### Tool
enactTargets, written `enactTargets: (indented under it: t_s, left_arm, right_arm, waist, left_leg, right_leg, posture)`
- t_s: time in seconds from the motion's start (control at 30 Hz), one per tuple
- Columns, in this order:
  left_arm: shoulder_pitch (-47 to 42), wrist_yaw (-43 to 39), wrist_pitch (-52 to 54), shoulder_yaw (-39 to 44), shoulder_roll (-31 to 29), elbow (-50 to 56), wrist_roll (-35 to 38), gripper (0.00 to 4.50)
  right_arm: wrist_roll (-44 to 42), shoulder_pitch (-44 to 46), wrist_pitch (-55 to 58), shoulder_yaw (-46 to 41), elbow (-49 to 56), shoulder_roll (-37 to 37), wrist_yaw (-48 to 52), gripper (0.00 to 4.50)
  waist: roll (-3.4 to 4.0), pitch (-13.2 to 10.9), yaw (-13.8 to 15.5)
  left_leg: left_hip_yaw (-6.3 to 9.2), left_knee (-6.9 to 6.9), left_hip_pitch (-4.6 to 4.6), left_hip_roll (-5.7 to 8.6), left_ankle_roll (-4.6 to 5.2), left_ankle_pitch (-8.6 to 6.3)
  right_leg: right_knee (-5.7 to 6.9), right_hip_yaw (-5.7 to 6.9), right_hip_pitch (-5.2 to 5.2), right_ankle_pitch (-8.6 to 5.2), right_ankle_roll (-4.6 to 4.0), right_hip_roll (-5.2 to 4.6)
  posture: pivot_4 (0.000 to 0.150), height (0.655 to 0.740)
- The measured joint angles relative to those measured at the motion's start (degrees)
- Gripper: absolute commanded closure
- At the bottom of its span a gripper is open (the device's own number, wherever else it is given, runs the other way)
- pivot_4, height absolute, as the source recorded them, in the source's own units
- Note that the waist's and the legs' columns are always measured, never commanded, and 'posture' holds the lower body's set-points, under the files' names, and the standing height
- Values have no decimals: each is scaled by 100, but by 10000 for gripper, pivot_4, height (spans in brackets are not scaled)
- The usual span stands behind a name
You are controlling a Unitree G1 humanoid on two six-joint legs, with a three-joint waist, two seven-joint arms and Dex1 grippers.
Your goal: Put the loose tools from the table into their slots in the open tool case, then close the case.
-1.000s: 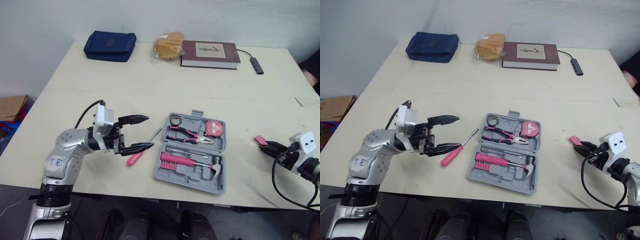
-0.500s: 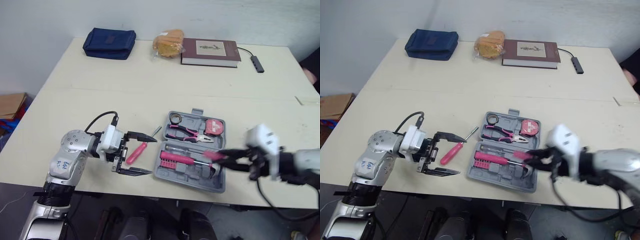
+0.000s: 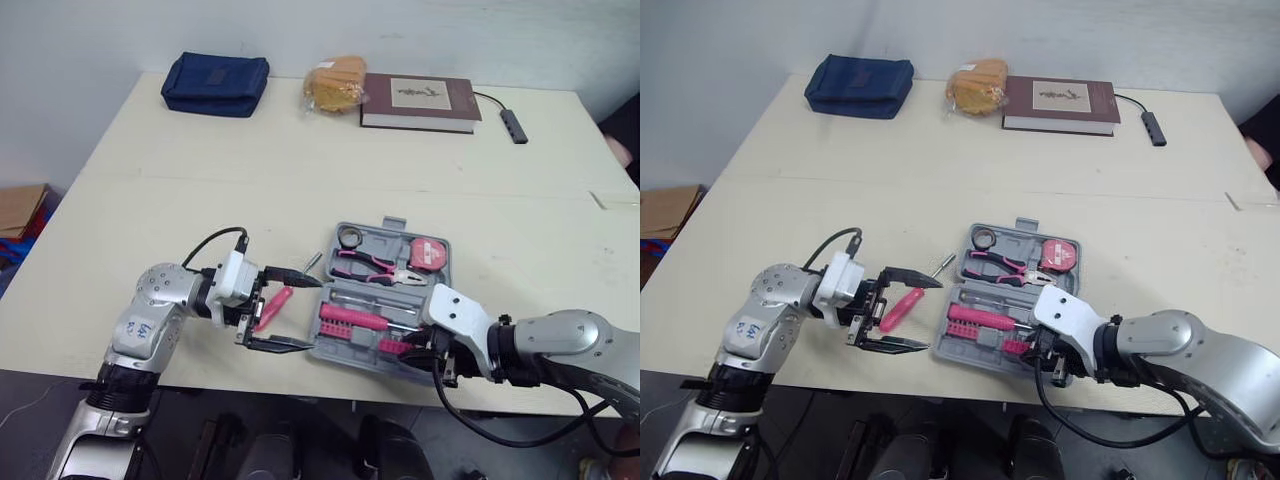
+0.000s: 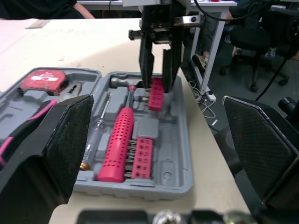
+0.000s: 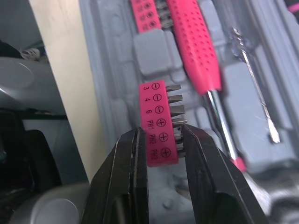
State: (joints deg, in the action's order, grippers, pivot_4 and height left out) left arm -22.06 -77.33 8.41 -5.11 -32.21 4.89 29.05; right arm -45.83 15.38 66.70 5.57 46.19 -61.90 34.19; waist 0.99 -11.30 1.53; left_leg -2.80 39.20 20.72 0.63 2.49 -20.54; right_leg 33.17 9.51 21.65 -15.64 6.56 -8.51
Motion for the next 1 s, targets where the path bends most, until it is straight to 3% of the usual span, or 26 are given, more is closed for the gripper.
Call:
enactTargets:
  t_s: [0.7,0.9,1.0]
  left_arm:
    - [83,346,111,4,-31,145,-8,0]
    - [194,401,159,1,-42,165,-10,0]
    - [218,387,374,-11,-139,217,8,0]
  right_arm:
    - [421,670,356,718,-385,623,8,37916]
    - [639,483,-121,695,-368,521,248,9885]
    - [546,129,-676,45,-286,398,713,9885]
  waist:
    - [0,0,-17]
    - [-1,1,-9]
    - [-1,0,15]
  left_leg:
    - [-7,4,-9,0,0,1]
    - [-10,4,-9,0,0,1]
    - [-9,4,-7,3,1,1]
  right_leg:
    - [14,-10,0,0,0,0]
    - [15,-11,0,0,0,-1]
    - [14,-10,0,0,0,-1]
  posture:
    - [1500,7400]
    - [1500,7400]
    - [1500,7400]
